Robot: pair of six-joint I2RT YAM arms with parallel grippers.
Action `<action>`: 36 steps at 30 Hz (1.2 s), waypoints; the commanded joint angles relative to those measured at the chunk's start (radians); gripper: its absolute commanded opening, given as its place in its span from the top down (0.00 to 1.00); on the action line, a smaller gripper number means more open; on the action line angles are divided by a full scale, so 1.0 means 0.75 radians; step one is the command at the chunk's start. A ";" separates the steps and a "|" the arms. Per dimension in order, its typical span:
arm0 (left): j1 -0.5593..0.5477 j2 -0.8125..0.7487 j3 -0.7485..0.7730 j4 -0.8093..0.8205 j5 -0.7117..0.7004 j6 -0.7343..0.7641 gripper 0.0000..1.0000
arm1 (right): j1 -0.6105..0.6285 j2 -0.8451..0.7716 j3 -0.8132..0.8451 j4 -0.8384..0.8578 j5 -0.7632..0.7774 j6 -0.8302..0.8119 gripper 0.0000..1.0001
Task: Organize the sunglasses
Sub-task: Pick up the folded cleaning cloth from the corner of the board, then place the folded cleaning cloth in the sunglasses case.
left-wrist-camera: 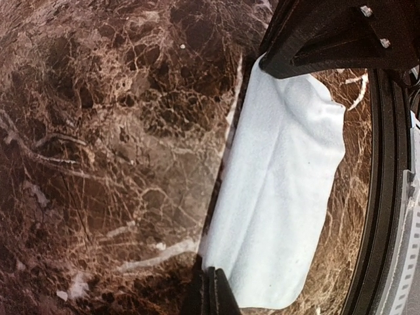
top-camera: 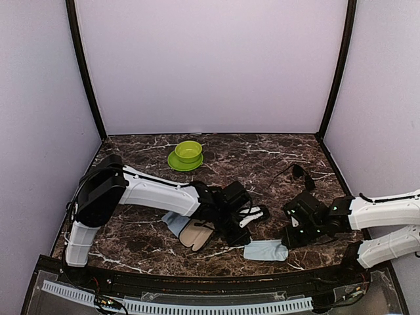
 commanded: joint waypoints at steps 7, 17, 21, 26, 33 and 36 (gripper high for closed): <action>-0.007 -0.068 -0.015 0.003 -0.026 -0.063 1.00 | -0.015 0.021 0.077 0.009 0.038 -0.086 1.00; -0.020 -0.294 -0.174 0.054 -0.117 -0.175 1.00 | -0.015 0.039 0.184 0.013 0.052 -0.228 1.00; -0.035 -0.373 -0.240 0.059 -0.170 -0.215 1.00 | -0.015 0.105 0.253 0.025 0.048 -0.305 1.00; -0.051 -0.458 -0.309 0.038 -0.239 -0.293 1.00 | -0.015 0.188 0.357 0.041 0.031 -0.408 1.00; -0.063 -0.580 -0.413 0.006 -0.280 -0.420 1.00 | -0.014 0.316 0.525 0.059 -0.048 -0.548 1.00; -0.064 -0.634 -0.475 -0.005 -0.309 -0.472 1.00 | -0.015 0.405 0.616 0.051 -0.103 -0.599 1.00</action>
